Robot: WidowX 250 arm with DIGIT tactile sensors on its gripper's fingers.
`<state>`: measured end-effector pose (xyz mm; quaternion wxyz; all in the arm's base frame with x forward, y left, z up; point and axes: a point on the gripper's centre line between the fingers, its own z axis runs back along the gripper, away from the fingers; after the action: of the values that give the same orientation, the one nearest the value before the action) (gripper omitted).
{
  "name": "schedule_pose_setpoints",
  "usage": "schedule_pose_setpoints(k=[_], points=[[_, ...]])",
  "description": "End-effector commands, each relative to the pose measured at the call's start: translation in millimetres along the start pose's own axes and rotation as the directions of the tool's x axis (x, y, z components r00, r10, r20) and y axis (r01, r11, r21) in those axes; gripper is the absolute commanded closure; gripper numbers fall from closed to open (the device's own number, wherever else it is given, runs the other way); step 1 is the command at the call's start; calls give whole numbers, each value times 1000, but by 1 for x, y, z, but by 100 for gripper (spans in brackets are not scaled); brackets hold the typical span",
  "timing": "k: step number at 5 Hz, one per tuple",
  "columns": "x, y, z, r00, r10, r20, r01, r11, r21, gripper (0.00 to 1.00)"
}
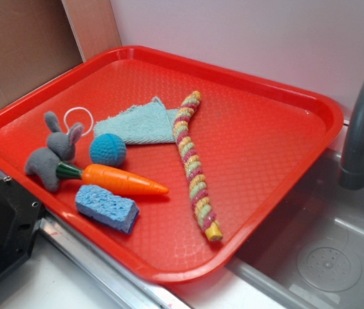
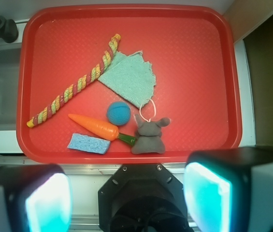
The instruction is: Grab the multicolored rope.
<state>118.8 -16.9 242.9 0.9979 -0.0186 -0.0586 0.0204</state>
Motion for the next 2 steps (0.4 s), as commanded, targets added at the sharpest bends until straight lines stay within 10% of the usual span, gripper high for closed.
schedule_pose_setpoints(k=[1,2], points=[[0,0,0,1000,0,0,0,1000,0,0],[4,-2,-8,978,202,-47,-205,976,-77,0]])
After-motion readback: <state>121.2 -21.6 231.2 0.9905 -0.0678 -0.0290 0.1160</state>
